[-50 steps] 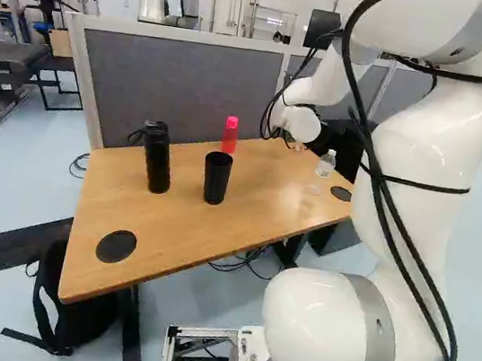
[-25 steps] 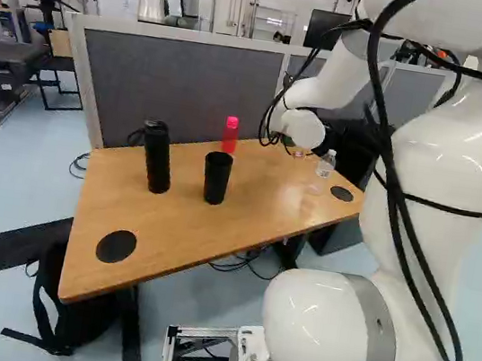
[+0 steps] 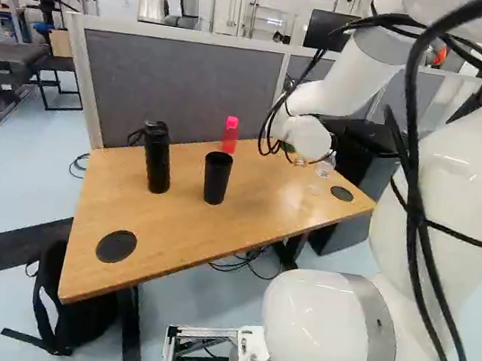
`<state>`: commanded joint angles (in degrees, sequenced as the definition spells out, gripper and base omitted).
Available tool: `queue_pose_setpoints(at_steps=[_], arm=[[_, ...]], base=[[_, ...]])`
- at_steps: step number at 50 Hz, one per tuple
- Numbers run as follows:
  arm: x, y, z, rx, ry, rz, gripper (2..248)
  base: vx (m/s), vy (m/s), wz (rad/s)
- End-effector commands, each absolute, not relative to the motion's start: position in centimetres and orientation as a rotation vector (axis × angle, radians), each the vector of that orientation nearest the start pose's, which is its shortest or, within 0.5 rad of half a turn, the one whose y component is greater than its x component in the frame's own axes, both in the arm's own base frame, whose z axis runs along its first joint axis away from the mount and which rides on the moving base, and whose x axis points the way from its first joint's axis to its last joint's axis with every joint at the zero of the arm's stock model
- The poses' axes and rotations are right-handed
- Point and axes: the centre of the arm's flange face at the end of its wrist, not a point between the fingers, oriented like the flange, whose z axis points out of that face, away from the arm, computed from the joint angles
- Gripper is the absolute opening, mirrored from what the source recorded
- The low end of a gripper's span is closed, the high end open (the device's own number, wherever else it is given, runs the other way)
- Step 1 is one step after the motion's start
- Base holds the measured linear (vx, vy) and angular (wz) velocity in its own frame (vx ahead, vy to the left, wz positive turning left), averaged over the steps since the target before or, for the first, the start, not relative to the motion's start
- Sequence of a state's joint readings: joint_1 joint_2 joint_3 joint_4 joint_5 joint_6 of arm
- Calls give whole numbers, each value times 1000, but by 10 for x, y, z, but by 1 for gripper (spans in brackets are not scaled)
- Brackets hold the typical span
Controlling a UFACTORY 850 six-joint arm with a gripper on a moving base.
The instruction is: Pick up the green bottle from the table
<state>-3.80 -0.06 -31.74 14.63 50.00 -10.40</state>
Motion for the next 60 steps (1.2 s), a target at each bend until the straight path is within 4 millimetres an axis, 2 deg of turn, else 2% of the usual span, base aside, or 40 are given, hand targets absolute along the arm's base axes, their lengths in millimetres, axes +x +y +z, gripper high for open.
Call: queue_pose_setpoints(at_steps=[7,22,37,60], arm=[[423,-44,456,-2539,272,-2153,123],[420,-43,454,-2540,264,-2146,123],[408,-38,447,-2543,239,-2121,123],[372,-27,426,-2550,169,-2045,123]], base=[[0,0,0],[0,0,0],[0,0,0],[0,0,0]])
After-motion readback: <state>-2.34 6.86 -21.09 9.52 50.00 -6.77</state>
